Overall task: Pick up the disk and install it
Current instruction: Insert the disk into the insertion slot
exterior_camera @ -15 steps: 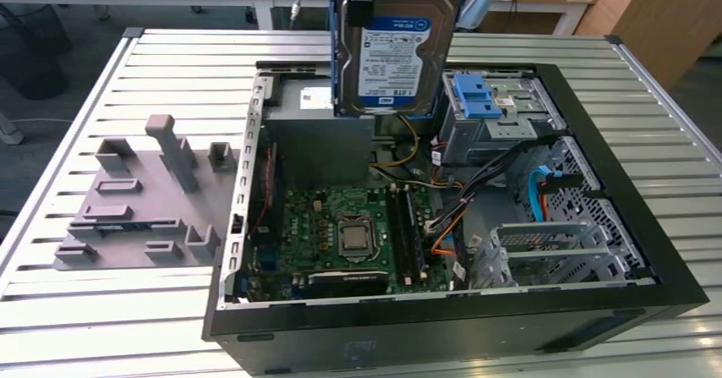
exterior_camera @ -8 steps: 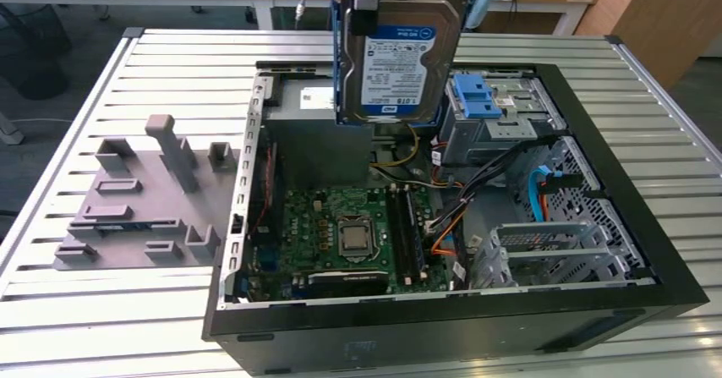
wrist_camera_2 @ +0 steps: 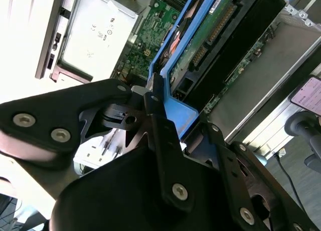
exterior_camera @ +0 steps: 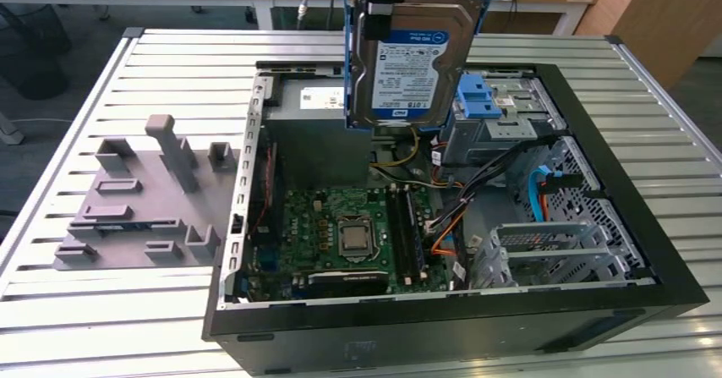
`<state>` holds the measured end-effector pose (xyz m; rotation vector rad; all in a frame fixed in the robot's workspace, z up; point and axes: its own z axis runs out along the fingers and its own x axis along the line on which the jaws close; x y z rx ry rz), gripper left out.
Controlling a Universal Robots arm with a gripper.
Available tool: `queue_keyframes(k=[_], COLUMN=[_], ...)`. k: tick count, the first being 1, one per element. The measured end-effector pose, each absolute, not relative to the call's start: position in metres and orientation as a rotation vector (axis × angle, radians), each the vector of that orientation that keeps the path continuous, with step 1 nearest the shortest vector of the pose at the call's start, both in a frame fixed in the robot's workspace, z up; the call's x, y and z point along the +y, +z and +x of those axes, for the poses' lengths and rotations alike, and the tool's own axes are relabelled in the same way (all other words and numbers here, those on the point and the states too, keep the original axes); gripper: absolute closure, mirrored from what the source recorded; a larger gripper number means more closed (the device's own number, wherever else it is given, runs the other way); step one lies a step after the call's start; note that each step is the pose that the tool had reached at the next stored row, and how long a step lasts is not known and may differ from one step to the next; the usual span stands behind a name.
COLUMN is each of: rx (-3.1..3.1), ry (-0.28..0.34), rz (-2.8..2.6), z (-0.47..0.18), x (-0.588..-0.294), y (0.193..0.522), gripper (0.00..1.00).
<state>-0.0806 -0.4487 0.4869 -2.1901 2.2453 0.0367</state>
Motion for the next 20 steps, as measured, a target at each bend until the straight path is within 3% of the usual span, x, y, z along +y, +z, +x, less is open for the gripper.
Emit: queue_keyframes(k=[12, 20], rx=[2.245, 2.244], ry=[0.037, 0.035], rz=[-2.190, -2.189], z=[-0.080, -0.080], x=[-0.450, -0.466], y=[0.487, 0.486], gripper=[0.64, 0.64])
